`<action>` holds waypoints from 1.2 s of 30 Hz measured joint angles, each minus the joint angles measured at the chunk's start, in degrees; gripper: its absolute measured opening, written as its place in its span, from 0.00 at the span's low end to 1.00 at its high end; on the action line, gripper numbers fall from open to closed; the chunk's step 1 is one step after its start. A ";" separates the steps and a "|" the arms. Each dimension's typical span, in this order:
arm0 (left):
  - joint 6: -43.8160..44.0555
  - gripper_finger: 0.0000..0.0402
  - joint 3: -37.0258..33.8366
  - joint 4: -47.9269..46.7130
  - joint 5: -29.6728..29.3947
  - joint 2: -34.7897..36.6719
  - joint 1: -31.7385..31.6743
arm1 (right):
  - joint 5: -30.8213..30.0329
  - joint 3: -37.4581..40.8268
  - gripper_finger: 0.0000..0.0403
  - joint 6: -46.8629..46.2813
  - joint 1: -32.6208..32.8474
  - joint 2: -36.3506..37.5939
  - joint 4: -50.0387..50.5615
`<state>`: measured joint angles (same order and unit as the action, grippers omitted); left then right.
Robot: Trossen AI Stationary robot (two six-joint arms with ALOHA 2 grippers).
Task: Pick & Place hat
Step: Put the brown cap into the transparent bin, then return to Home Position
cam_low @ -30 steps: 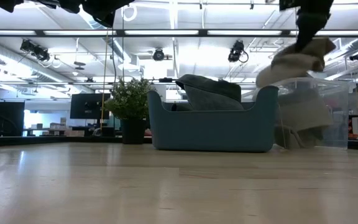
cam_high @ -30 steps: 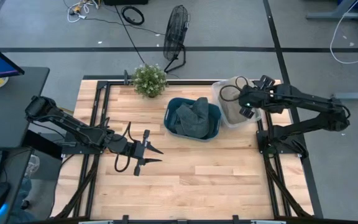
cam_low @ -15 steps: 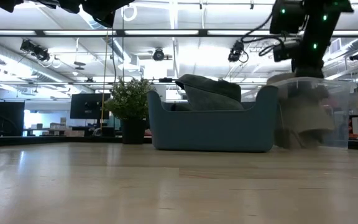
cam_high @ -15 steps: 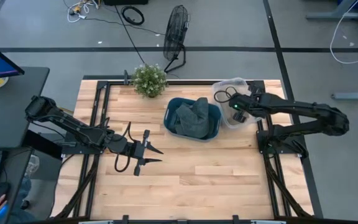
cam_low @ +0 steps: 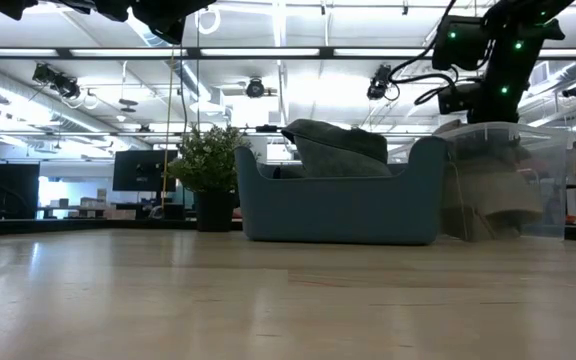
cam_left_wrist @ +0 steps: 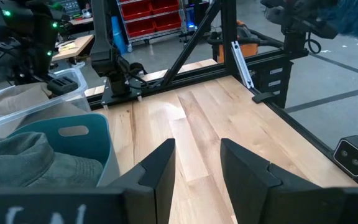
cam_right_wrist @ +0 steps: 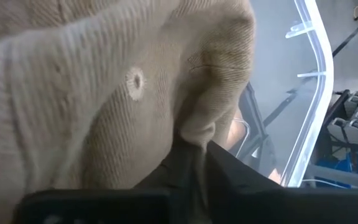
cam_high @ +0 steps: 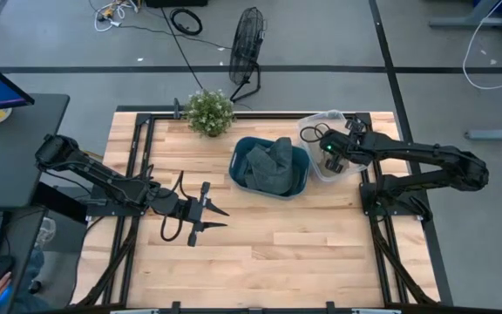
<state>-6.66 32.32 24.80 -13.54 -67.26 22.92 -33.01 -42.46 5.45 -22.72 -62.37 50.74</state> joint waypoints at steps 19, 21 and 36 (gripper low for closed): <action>0.04 0.33 0.00 0.80 -0.22 0.01 0.01 | 2.92 -22.72 0.49 -5.80 2.21 -0.09 19.33; 0.39 0.33 -0.02 2.00 -1.88 0.12 0.07 | 5.58 -26.68 0.49 -9.58 3.67 -0.04 21.44; 4.82 0.33 0.68 -16.54 -25.02 26.30 2.86 | 12.63 -34.09 0.39 -22.62 23.47 8.19 9.26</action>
<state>-1.84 32.99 8.26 -38.56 -40.96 25.78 -20.38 -76.55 -17.17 0.74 -54.18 60.00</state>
